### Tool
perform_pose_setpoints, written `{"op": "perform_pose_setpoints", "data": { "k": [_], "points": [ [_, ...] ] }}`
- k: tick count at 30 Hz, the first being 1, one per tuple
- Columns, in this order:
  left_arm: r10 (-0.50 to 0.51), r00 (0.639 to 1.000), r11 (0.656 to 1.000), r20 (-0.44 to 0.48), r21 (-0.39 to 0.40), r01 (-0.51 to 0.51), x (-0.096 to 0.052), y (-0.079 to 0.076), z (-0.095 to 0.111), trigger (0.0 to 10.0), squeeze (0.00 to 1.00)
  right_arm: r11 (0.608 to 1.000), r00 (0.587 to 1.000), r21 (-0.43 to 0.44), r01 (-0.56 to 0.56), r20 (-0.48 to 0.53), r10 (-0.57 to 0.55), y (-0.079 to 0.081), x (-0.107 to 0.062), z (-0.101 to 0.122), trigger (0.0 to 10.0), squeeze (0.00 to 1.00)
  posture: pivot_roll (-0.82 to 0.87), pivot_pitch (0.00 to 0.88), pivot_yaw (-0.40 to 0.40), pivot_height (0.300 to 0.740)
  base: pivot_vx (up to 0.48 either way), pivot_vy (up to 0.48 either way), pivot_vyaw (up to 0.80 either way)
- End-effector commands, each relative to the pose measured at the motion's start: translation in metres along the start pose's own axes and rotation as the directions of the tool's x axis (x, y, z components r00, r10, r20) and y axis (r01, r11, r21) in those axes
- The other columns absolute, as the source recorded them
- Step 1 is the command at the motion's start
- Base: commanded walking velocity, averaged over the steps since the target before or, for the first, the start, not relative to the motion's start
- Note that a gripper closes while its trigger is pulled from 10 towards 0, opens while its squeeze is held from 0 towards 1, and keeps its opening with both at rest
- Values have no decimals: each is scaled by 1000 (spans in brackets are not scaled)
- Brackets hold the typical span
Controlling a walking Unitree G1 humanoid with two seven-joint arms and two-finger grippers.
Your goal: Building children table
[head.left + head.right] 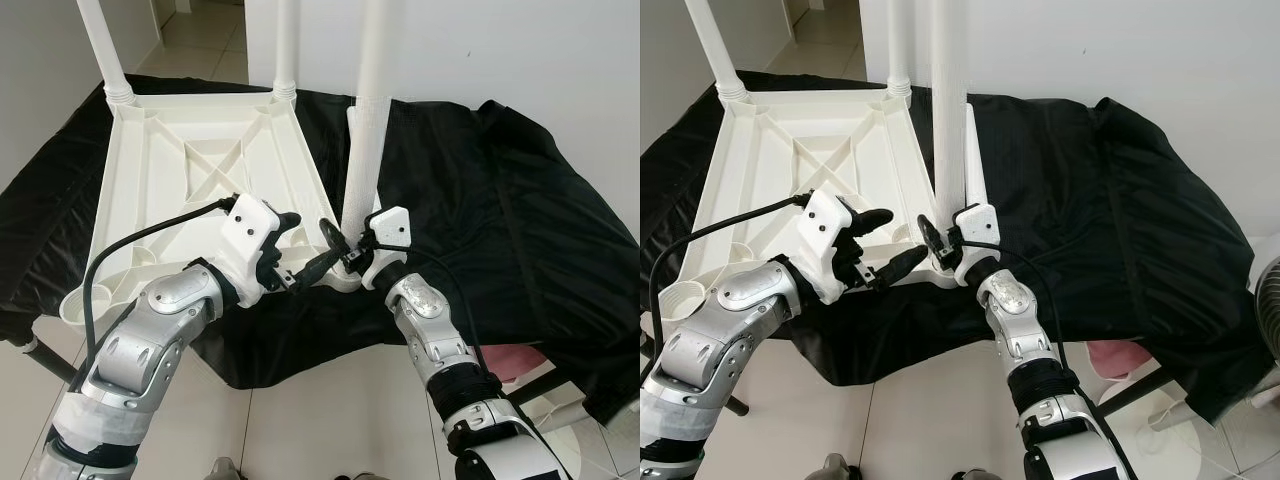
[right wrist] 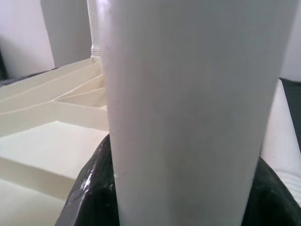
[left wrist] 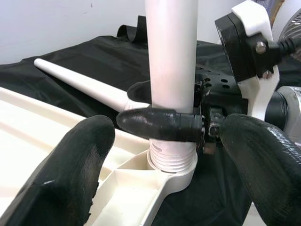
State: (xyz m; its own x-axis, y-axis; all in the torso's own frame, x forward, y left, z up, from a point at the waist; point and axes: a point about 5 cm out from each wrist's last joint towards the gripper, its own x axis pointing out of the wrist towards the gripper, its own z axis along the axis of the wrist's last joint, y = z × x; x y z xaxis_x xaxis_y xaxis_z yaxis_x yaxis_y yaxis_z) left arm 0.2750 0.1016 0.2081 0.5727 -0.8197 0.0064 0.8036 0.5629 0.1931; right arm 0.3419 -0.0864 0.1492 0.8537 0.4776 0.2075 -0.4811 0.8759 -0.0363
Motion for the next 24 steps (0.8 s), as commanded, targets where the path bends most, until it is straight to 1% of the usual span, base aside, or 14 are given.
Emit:
{"op": "perform_pose_setpoints", "data": {
  "k": [1, 6, 9, 14, 16, 17, 19, 20, 22, 24],
  "points": [
    [-13, 1000, 1000, 3, 12, 13, -1, -3, 3, 10000, 0, 995, 988, 58, 83, -137, -74, -9, -12, -26, 10000, 0, 75, 80, -63, 740, 0, 0, 0],
    [-12, 1000, 1000, 1, 15, 12, -1, -3, 3, 10000, 0, 990, 984, 84, 115, -147, -102, -11, -13, -27, 10000, 0, 75, 80, -63, 740, 0, 0, 0],
    [-5, 1000, 1000, -2, 18, 5, -2, -2, 3, 10000, 0, 976, 972, 122, 181, -171, -159, -15, -14, -31, 10000, 0, 82, 76, -73, 740, 0, 0, 0],
    [-3, 1000, 1000, -3, 20, 3, -3, -2, 2, 10000, 0, 974, 970, 124, 192, -176, -168, -15, -15, -32, 10000, 0, 82, 76, -73, 740, 0, 0, 0],
    [5, 1000, 1000, -6, 26, -5, -5, -1, 2, 10000, 0, 985, 978, 60, 159, -149, -149, -12, -18, -31, 10000, 0, 84, 72, -76, 740, 0, 0, 0],
    [5, 1000, 1000, -6, 26, -5, -5, -1, 2, 10000, 0, 985, 978, 60, 159, -149, -149, -12, -18, -31, 10000, 0, 84, 72, -76, 740, 0, 0, 0],
    [11, 1000, 999, -8, 31, -10, -6, 1, 2, 10000, 0, 996, 990, -8, 84, -109, -84, -5, -25, -31, 10000, 0, 85, 73, -78, 740, 0, 0, 0],
    [11, 1000, 999, -8, 31, -10, -6, 1, 2, 10000, 0, 996, 990, -8, 84, -109, -84, -5, -25, -31, 10000, 0, 85, 73, -78, 740, 0, 0, 0],
    [15, 1000, 999, -11, 34, -14, -7, 2, 2, 10000, 0, 999, 994, -28, 40, -99, -43, 0, -32, -34, 10000, 0, 82, 75, -76, 740, 0, 0, 0],
    [24, 999, 999, -21, 43, -23, -8, 5, 1, 10000, 0, 999, 995, -34, 22, -99, -25, 1, -38, -38, 10000, 0, 82, 77, -75, 740, 0, 0, 0]
  ]
}}
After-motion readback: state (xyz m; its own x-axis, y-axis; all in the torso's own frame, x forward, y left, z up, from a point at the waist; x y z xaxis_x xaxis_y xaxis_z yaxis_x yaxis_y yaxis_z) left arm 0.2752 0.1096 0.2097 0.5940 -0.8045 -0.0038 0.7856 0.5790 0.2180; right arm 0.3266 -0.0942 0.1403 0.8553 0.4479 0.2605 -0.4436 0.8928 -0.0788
